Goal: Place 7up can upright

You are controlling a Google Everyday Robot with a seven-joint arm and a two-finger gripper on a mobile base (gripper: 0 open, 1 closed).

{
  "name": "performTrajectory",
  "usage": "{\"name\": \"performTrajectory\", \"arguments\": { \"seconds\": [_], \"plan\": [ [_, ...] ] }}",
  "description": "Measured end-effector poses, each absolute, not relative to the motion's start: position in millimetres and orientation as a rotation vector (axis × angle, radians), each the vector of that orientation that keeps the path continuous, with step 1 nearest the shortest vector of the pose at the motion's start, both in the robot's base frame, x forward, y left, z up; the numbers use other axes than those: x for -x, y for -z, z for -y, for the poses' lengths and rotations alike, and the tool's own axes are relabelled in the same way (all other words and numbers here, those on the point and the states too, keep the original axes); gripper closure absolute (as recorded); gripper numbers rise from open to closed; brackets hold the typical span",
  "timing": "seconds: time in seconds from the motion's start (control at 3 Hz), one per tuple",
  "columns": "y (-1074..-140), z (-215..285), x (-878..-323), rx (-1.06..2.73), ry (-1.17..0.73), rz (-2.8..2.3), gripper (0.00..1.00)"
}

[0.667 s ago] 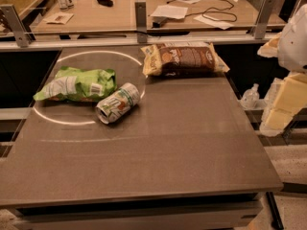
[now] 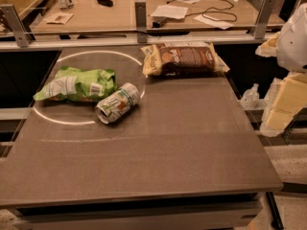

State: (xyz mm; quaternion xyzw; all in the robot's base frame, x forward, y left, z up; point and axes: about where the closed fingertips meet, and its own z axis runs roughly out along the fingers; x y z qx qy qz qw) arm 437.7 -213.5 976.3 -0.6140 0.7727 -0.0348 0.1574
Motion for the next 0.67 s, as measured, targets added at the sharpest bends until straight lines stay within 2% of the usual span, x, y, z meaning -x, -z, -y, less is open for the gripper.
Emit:
{"name": "performTrajectory", "arguments": {
  "seconds": [0.33, 0.67],
  "plan": [
    [-974, 207, -438, 1.849, 0.048, -2.104, 0.0],
    [-968, 189, -446, 1.971, -0.14, -1.892, 0.0]
  ]
}}
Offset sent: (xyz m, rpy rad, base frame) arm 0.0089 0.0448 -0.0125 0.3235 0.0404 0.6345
